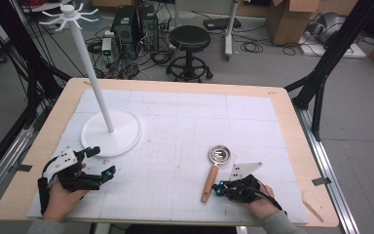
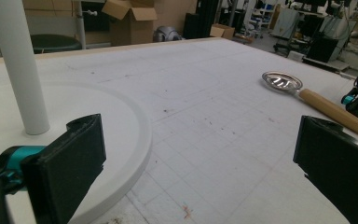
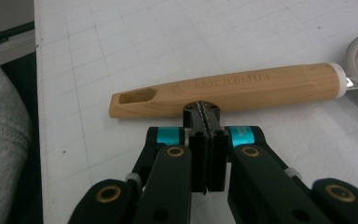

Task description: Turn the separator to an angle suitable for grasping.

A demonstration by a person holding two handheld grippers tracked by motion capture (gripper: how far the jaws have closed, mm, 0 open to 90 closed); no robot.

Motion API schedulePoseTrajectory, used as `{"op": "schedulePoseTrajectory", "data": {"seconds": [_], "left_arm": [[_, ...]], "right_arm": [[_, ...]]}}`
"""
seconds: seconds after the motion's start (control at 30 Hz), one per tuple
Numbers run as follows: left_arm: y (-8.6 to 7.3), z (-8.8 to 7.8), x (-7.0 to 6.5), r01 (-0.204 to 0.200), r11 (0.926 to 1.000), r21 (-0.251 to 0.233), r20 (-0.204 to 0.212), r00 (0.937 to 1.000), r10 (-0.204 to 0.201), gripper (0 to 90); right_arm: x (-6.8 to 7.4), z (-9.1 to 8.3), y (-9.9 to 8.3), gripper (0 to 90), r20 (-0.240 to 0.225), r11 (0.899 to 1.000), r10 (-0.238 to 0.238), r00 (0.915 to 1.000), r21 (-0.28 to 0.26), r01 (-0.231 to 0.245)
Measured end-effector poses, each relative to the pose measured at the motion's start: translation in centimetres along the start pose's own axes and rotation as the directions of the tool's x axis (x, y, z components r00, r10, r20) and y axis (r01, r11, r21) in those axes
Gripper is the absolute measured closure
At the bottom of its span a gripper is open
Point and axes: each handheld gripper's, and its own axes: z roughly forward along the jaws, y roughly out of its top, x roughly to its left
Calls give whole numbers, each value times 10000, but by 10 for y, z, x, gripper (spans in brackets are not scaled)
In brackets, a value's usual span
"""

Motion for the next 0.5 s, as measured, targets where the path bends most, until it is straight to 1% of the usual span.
{"op": "schedulePoseTrajectory", "data": {"seconds": [0.3,0.33,0.37,0.43,0.5], "left_arm": [[0,-3,-1,-20,10000,58,20,10000,20,27],[0,-3,-2,-26,10000,64,26,10000,26,27],[0,-3,-2,-20,10000,58,15,10000,20,27],[0,-3,-2,13,10000,36,27,10000,-13,27],[0,-4,-2,19,10000,27,18,10000,-19,27]], "right_arm": [[2,10,8,900,-62,9999,-127,9999,-36,127],[1,11,8,900,-30,9997,-233,9997,-67,233],[2,11,9,900,-35,9999,-135,9999,-11,134],[2,14,11,900,7,9996,-260,9997,-93,260],[3,15,13,900,6,9998,-181,9998,-5,181]]}}
